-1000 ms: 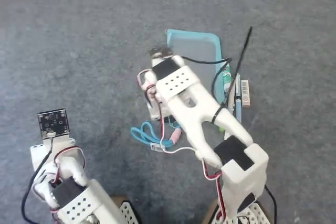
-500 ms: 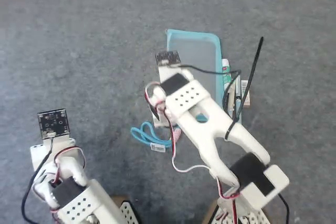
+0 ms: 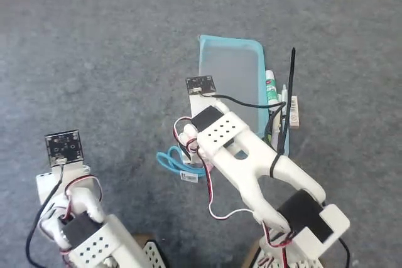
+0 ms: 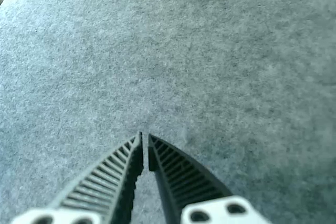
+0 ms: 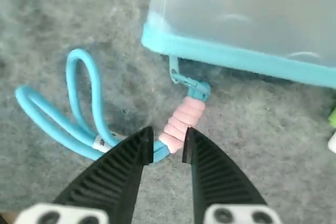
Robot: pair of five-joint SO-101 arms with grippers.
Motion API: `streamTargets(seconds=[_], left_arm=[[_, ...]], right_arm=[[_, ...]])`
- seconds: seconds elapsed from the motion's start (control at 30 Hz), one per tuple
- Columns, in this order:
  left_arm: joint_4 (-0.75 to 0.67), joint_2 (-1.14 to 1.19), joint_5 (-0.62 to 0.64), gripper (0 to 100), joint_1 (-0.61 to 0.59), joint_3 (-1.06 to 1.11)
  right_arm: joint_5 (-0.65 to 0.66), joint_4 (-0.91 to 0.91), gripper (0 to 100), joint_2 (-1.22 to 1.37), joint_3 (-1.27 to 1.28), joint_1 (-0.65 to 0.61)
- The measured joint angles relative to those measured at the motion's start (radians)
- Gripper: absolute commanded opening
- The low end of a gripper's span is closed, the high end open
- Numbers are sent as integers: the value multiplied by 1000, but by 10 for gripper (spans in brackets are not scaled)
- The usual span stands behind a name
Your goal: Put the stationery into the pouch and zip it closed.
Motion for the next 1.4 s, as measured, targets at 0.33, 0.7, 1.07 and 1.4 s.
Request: streamTargets(seconds=[0.33,0.7,1.07,1.4], left_arm=[[0,0,0,13,0,0],[0,0,0,13,0,0],[0,0,0,13,0,0],[0,0,0,13,0,0]], right_arm=[[-12,0,128,112,-11,2],[29,-2,122,163,-48,84],[397,5,125,178,-51,284],[583,64,127,178,-52,210]])
